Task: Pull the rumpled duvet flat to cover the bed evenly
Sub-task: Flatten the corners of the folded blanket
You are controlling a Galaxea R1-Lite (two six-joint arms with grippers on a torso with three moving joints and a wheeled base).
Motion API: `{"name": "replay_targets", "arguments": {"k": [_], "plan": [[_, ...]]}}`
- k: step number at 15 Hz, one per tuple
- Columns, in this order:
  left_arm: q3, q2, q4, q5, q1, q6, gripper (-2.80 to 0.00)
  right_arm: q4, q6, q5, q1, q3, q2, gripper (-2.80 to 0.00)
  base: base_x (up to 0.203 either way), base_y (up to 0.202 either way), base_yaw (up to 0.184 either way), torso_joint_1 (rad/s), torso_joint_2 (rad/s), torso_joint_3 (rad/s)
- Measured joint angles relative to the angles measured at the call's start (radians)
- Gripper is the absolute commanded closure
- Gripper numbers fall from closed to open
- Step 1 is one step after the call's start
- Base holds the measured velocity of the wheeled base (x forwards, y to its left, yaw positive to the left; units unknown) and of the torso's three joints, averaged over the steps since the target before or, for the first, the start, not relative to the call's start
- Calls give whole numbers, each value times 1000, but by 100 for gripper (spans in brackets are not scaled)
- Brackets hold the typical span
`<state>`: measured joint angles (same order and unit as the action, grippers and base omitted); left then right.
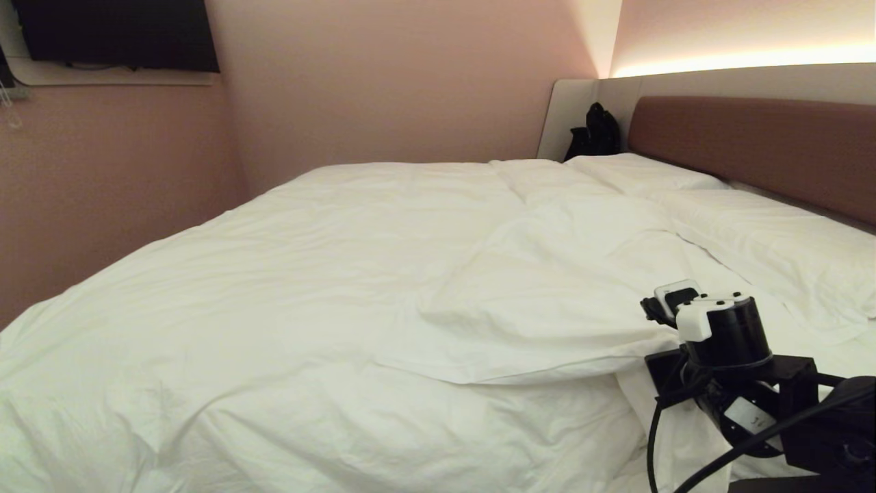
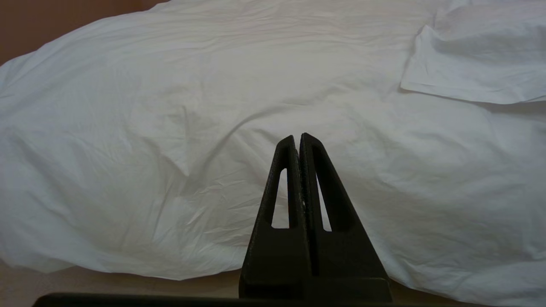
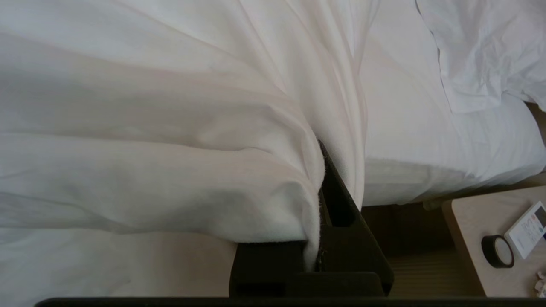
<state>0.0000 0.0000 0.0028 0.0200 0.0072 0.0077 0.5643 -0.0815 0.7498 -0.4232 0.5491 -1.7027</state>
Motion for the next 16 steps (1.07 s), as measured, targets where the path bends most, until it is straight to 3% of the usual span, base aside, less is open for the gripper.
{"name": "replay_targets", "arguments": {"k": [16], "plan": [[0,0,0,0,0,0,0,0,73,2,28,-103,41,0,0,0,0,0,0,0]]}}
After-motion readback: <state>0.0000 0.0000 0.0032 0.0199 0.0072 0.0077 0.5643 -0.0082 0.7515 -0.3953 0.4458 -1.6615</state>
